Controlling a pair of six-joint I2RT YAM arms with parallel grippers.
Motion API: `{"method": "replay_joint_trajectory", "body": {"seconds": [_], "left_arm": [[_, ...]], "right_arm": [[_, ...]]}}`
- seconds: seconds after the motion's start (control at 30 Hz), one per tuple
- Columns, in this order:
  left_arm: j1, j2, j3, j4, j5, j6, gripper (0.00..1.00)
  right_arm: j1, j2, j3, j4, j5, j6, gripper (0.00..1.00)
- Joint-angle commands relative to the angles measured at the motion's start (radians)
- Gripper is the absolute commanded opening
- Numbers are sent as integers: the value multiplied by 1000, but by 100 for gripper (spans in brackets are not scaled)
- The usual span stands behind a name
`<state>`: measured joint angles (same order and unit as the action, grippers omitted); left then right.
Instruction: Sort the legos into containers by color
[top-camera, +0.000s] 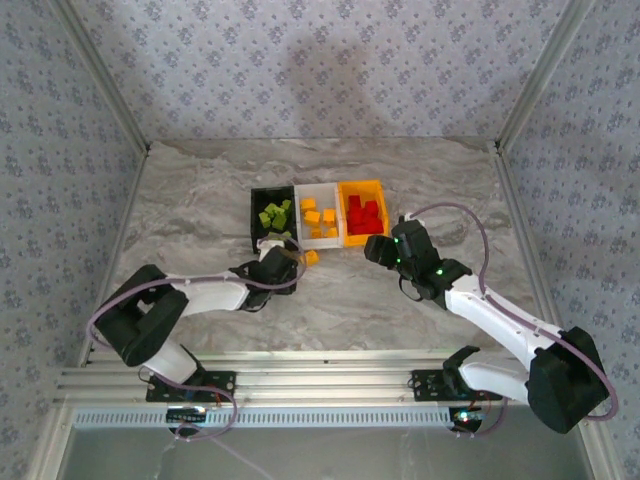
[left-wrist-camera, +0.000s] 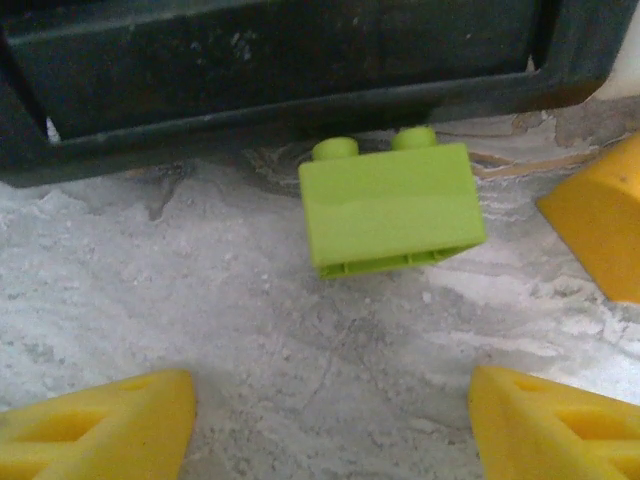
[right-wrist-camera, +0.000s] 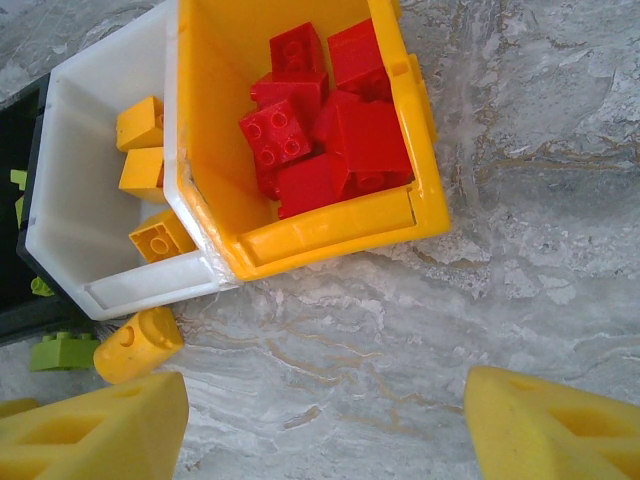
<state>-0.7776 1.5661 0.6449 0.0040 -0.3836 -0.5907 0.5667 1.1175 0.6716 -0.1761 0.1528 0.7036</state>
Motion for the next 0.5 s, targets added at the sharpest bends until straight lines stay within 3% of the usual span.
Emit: {"method": "replay_joint_trajectory", "body": {"seconds": [0.0, 0.2, 0.47], "left_arm": [[25, 49, 50, 89, -15, 22, 73], [28, 112, 78, 127, -29, 29, 71], [28, 147, 69, 186, -73, 52, 54]], "right_arm": [[6, -22, 11, -19, 17, -1, 75], [2, -31, 11, -19, 18, -4, 75], [0, -28, 12, -16, 15, -7, 75]]}}
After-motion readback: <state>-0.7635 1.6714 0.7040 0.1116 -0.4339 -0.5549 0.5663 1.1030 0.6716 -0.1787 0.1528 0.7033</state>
